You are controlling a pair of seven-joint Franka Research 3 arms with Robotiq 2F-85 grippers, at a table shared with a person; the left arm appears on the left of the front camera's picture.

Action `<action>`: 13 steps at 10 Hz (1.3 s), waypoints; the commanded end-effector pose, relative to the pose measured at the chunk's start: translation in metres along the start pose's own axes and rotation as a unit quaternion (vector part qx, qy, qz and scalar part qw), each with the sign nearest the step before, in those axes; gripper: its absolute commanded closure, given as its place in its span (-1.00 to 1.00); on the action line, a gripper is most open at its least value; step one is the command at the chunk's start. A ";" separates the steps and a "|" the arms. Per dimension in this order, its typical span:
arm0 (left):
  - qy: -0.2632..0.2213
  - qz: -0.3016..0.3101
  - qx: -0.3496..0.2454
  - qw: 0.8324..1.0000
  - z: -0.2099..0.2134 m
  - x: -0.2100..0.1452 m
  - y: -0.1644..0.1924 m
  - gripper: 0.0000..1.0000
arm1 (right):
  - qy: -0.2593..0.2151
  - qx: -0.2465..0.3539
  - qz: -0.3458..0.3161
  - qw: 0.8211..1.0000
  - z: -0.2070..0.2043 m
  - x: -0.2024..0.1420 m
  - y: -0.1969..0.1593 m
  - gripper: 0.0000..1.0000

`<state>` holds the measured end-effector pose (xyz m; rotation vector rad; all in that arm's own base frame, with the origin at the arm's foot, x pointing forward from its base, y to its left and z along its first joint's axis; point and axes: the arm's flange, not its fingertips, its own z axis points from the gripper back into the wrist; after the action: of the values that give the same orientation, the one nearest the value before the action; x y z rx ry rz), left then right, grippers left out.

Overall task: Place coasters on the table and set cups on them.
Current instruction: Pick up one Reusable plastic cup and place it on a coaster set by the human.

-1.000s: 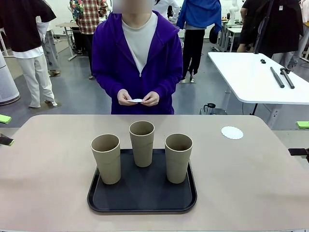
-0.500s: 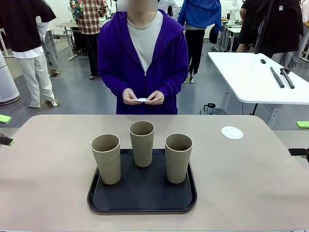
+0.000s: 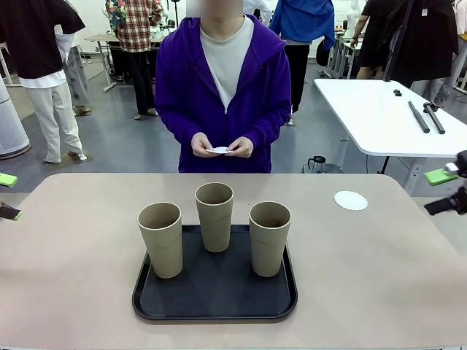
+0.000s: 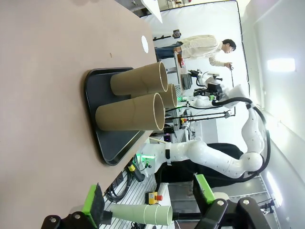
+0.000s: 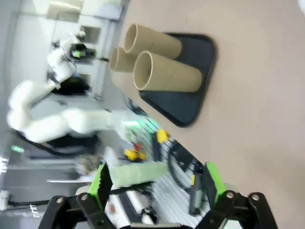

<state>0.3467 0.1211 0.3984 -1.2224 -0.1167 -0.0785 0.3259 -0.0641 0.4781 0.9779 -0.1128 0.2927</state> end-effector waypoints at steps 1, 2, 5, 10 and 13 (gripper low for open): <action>-0.005 -0.001 -0.006 1.000 0.000 0.000 -0.001 -1.00 | 0.099 -0.183 0.182 0.961 -0.036 0.019 0.039 -1.00; -0.005 -0.001 -0.006 1.000 0.000 0.000 -0.001 -1.00 | 0.143 -0.241 0.232 0.931 -0.061 0.023 0.060 -1.00; -0.005 -0.001 -0.006 1.000 0.000 0.000 -0.001 -1.00 | 0.204 -0.327 0.287 0.877 -0.112 0.041 0.085 -1.00; -0.005 -0.001 -0.006 1.000 0.000 0.000 -0.001 -1.00 | 0.225 -0.334 0.305 0.863 -0.126 0.048 0.102 -1.00; -0.005 -0.001 -0.006 1.000 0.000 0.000 -0.001 -1.00 | 0.215 -0.327 0.316 0.865 -0.129 0.048 0.096 -1.00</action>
<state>0.3467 0.1209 0.3983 -1.2227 -0.1160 -0.0786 0.3378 0.1026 0.4955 0.1622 -0.1055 1.0034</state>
